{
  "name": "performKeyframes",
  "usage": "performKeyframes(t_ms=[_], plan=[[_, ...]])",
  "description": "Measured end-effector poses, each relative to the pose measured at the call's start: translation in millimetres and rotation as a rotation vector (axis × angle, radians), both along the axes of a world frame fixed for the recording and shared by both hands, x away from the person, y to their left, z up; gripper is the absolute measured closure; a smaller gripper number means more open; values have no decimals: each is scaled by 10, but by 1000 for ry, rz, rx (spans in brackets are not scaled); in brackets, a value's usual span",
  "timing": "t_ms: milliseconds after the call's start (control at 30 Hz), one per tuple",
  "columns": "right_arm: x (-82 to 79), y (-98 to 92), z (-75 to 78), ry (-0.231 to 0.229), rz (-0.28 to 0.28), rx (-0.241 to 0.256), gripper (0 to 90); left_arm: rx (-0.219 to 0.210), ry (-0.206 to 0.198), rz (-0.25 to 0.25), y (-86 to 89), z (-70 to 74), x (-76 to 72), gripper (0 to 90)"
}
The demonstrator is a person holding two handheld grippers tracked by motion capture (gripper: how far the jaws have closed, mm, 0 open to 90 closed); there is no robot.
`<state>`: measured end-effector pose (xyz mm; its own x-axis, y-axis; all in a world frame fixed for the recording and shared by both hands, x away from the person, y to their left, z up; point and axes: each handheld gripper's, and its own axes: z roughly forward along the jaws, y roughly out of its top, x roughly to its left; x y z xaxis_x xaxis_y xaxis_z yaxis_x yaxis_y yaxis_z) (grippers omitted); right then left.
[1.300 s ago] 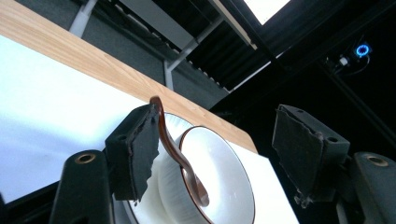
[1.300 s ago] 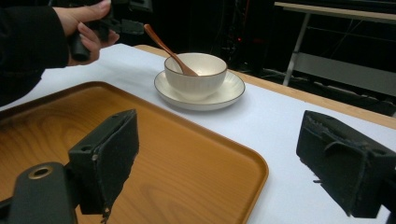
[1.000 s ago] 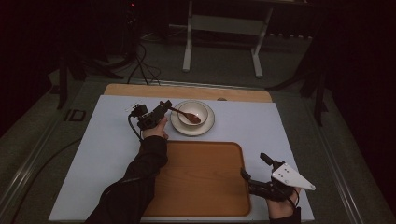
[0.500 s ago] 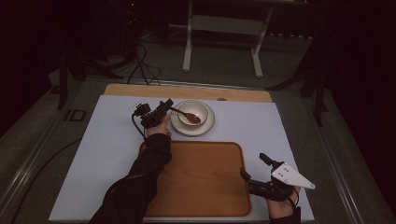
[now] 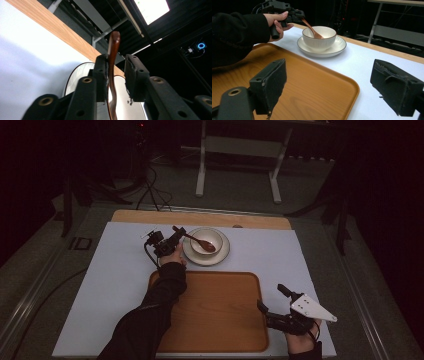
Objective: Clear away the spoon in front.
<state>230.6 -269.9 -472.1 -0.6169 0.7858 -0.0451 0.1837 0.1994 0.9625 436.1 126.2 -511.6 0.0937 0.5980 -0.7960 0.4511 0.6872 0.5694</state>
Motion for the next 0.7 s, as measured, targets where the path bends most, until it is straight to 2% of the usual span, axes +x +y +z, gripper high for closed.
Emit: performKeyframes(t_ms=[133,333,467,500,567,667,700], plan=[[6,-4,-4,4,-3,3,136,-1,-6,-6,-21,13,14,826],[5,-10,-1,0,-3,4,135,26,-28,-12,-40,65,-3,839],[2,-5,1,0,-2,3,135,70,-55,-12,-31,123,-28,843],[0,-4,1,0,-2,4,135,65,-61,-11,-29,137,-30,843],[3,-6,0,0,-2,3,136,84,-70,-15,-21,177,-36,845],[4,-6,0,0,-4,3,136,79,-80,-23,-10,215,-42,846],[3,-5,1,0,-3,4,136,86,-95,-34,-1,283,-44,846]])
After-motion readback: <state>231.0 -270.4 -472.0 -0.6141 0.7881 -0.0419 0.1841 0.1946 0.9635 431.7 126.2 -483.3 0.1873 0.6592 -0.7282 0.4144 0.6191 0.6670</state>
